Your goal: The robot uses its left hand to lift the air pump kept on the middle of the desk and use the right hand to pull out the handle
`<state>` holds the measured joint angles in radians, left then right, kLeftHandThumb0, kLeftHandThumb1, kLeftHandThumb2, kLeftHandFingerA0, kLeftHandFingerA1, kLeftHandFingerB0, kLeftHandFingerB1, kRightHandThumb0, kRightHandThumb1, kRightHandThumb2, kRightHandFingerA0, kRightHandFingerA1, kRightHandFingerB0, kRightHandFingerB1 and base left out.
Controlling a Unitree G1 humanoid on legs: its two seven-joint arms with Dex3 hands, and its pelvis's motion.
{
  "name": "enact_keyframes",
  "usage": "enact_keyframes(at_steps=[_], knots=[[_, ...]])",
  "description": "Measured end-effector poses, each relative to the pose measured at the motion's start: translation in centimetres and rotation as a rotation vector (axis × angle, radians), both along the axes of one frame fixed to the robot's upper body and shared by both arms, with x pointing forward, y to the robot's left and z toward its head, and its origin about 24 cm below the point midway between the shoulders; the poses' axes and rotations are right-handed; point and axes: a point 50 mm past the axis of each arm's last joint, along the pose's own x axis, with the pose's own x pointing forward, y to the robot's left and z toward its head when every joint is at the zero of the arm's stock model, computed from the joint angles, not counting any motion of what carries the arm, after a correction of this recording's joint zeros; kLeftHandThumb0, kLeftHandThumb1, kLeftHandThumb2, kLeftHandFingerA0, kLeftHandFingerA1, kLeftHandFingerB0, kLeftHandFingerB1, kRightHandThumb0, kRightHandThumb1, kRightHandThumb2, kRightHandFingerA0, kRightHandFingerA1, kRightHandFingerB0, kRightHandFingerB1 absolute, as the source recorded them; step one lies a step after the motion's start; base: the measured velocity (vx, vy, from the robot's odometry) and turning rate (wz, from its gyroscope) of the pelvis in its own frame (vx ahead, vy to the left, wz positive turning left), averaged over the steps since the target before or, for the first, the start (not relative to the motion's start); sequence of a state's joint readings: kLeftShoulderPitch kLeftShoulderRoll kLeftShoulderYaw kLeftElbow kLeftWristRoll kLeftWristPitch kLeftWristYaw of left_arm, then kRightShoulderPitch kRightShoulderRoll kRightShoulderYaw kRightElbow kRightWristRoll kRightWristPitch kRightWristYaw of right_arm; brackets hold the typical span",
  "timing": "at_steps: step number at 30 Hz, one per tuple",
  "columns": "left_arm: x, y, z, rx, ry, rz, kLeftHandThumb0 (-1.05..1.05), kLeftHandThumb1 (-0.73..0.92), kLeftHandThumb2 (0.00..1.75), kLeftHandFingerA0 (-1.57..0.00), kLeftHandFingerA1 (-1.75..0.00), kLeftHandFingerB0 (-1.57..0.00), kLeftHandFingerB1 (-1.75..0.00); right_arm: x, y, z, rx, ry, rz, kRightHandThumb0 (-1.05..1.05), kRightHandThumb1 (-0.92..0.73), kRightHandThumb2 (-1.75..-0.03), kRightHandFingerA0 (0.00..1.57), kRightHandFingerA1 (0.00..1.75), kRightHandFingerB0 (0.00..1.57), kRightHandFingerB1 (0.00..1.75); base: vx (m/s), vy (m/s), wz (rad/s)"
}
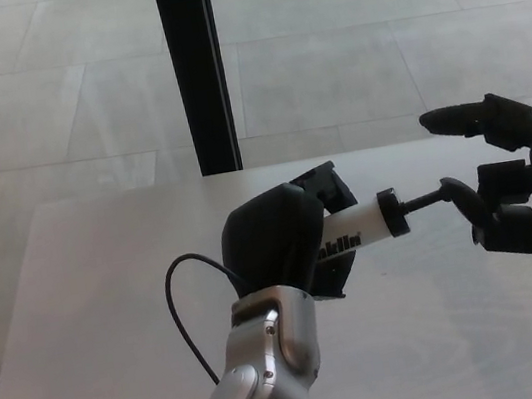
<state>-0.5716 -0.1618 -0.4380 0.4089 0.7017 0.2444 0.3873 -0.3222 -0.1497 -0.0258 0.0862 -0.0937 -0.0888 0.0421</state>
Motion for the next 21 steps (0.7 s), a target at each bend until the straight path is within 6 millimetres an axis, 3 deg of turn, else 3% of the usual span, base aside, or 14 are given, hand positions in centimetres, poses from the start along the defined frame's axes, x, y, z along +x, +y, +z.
enact_keyframes(at_steps=[1, 5, 7, 8, 13, 15, 16, 20, 21], knots=[[0.1, 0.0, 0.1, -0.001, -0.003, 0.000, -0.15, 0.50, 1.12, -0.98, -1.75, -0.83, -1.37, 0.0, 0.0, -0.1, -0.005, -0.001, -0.008, -0.14, -0.65, -0.69, 0.94, 1.72, 0.65, 0.53, 0.00, 0.000, 0.00], [0.3, -0.2, 0.5, -0.005, -0.012, 0.000, -0.14, 0.48, 1.14, -0.97, -1.75, -0.82, -1.39, 0.0, 0.1, -0.3, -0.020, -0.009, -0.023, -0.14, -0.65, -0.72, 0.96, 1.74, 0.70, 0.56, 0.00, 0.000, 0.00], [0.4, -0.2, 0.7, -0.006, -0.012, 0.002, -0.12, 0.47, 1.13, -1.02, -1.69, -0.91, -1.26, 0.0, 0.3, -0.4, -0.029, -0.013, -0.030, -0.15, -0.63, -0.72, 0.98, 1.70, 0.72, 0.56, 0.00, 0.000, 0.00], [0.4, -0.2, 0.7, -0.006, -0.013, 0.002, -0.18, 0.48, 1.12, -1.25, -1.37, -0.93, -1.10, 0.0, 0.3, -0.5, -0.033, -0.015, -0.033, -0.16, -0.62, -0.71, 1.00, 1.69, 0.71, 0.55, 0.00, 0.000, 0.00], [0.7, -0.5, 1.4, -0.021, -0.027, 0.000, -0.20, 0.48, 1.05, -1.24, -1.38, -0.95, -1.16, 0.0, 0.5, -0.6, -0.048, -0.020, -0.040, -0.11, -0.59, -0.65, 1.03, 1.67, 0.65, 0.53, 0.00, 0.000, 0.00], [0.7, -0.6, 1.5, -0.032, -0.023, 0.002, -0.17, 0.47, 1.04, -1.20, -1.32, -0.91, -1.07, 0.0, 0.5, -0.6, -0.053, -0.024, -0.042, -0.14, -0.59, -0.63, 0.98, 1.69, 0.64, 0.51, 0.00, 0.000, 0.00], [0.7, -0.6, 1.5, -0.036, -0.019, 0.006, -0.18, 0.47, 1.04, -1.19, -1.33, -0.91, -1.11, 0.0, 0.6, -0.6, -0.055, -0.024, -0.041, -0.13, -0.58, -0.63, 0.98, 1.69, 0.64, 0.50, 0.00, 0.000, 0.00], [0.8, -0.5, 1.4, -0.046, -0.004, 0.018, -0.19, 0.48, 1.03, -1.21, -1.34, -0.95, -1.13, -0.1, 0.8, -0.8, -0.064, -0.022, -0.041, -0.19, -0.65, -0.66, 0.98, 1.68, 0.70, 0.56, 0.00, 0.000, 0.00], [0.8, -0.5, 1.4, -0.047, 0.000, 0.020, -0.18, 0.56, 0.95, -0.97, -1.53, -0.87, -1.01, -0.1, 0.8, -0.8, -0.068, -0.023, -0.042, -0.20, -0.66, -0.69, 0.98, 1.68, 0.75, 0.56, 0.00, 0.000, 0.00]])
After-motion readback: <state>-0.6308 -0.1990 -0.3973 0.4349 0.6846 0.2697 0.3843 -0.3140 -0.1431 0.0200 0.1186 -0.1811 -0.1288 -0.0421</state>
